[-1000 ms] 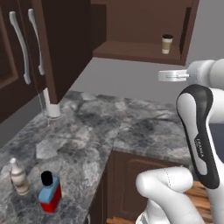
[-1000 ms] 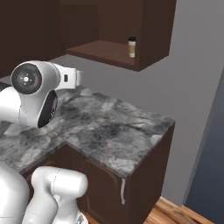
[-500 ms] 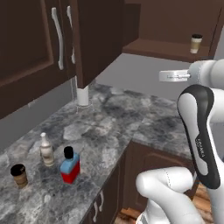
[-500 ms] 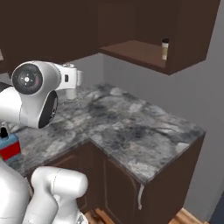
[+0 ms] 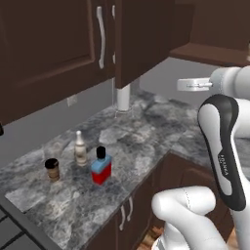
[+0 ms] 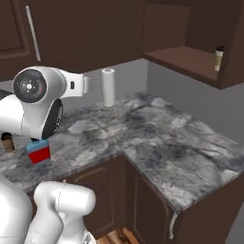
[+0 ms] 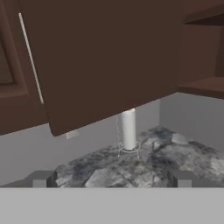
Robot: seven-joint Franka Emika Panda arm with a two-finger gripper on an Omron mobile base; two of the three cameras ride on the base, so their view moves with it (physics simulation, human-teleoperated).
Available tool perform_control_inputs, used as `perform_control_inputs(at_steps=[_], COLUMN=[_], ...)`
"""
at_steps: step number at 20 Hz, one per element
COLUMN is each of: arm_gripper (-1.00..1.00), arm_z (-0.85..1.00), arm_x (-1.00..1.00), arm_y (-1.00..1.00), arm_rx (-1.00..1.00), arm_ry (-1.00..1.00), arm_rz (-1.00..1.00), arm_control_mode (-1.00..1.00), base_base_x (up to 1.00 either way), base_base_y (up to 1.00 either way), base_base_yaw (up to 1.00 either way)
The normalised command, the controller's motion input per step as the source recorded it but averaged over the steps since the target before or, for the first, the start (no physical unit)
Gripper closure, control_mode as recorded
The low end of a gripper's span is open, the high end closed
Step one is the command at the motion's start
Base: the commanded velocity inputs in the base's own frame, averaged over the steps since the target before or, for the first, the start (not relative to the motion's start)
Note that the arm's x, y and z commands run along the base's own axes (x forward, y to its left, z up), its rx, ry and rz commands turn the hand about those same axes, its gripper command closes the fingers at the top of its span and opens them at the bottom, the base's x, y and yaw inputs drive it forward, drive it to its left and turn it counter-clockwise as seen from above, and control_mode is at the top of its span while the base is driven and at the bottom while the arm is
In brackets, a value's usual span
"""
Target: Sort all alcoholic drinks to one cabinet, and non-alcoholic drinks to the other.
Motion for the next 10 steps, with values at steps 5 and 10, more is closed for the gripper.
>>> perform_control_inputs(at_steps=[5,10], arm_gripper=[-1.0,-1.0], arm_z=[0.0,0.0], arm_x=[0.0,0.0], arm_y=[0.0,0.0], arm_rx=[0.0,0.0], arm_ry=[0.0,0.0], arm_rz=[0.0,0.0], arm_control_mode=[1.0,1.0], base_base_x=[-0.21,-0.18], base_base_y=[0.26,0.31], base_base_yaw=[0.31,0.3])
